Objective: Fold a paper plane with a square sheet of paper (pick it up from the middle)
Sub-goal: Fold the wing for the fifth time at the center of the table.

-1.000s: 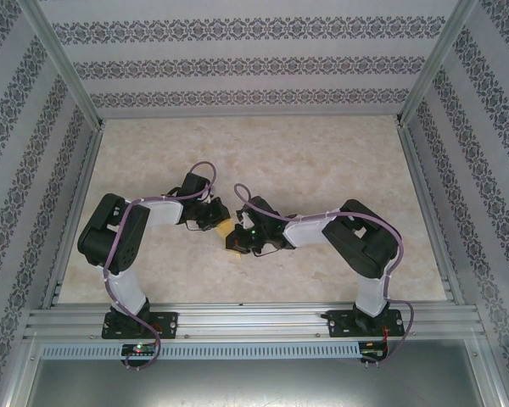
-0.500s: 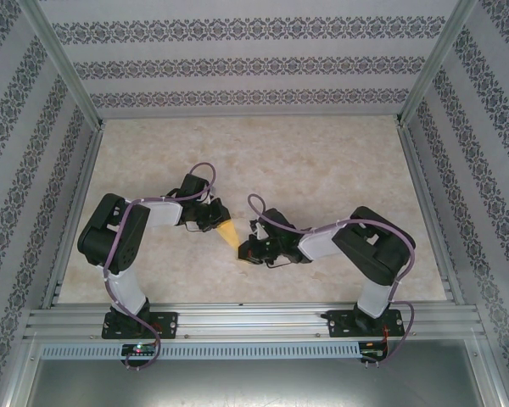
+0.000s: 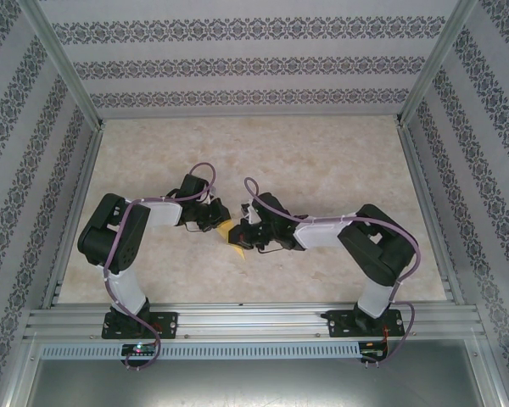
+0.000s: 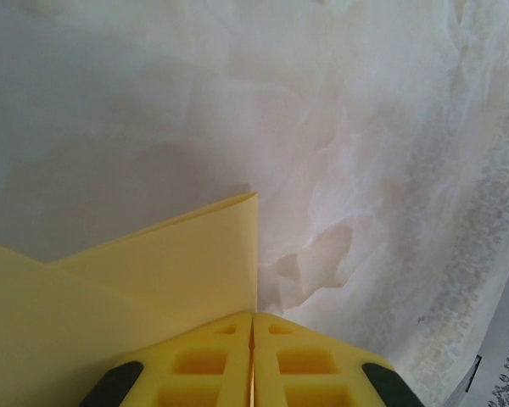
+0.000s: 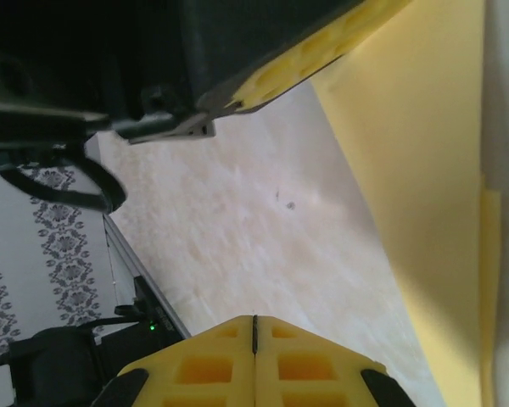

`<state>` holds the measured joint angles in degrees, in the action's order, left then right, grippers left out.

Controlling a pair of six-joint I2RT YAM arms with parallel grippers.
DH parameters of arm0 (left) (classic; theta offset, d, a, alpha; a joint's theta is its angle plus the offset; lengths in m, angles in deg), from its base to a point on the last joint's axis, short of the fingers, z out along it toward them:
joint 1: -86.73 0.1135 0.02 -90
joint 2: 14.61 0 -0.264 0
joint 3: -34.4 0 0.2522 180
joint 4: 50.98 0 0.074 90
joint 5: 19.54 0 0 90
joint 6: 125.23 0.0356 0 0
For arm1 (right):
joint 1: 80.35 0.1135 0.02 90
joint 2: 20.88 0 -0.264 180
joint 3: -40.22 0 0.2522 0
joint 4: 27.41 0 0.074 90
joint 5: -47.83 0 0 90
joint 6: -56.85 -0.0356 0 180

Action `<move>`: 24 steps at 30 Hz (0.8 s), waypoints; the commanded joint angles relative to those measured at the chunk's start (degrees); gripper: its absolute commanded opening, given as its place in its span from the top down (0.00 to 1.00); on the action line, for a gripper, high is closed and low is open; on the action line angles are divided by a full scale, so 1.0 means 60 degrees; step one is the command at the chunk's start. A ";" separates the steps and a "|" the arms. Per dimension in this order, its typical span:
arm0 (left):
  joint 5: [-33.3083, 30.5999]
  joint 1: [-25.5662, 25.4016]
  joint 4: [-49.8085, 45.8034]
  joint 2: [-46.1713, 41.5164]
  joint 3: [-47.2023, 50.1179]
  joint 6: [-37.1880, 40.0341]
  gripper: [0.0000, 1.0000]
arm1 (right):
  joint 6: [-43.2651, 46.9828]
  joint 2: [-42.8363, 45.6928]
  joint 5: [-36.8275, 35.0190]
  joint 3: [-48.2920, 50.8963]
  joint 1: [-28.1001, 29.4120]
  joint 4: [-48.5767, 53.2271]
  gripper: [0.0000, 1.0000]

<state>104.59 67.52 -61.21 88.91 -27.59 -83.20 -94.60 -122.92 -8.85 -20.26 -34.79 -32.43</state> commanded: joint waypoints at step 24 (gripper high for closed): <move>-0.0483 -0.0774 -0.0452 -0.2063 0.0758 -0.0444 0.80 | -0.0438 -0.1282 -0.0872 0.0452 0.0316 0.0907 1.00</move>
<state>104.26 64.16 -63.59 77.02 -25.82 -83.70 -95.58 -127.42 -11.30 -18.27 -33.98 -32.76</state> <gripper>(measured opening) 0.200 0.059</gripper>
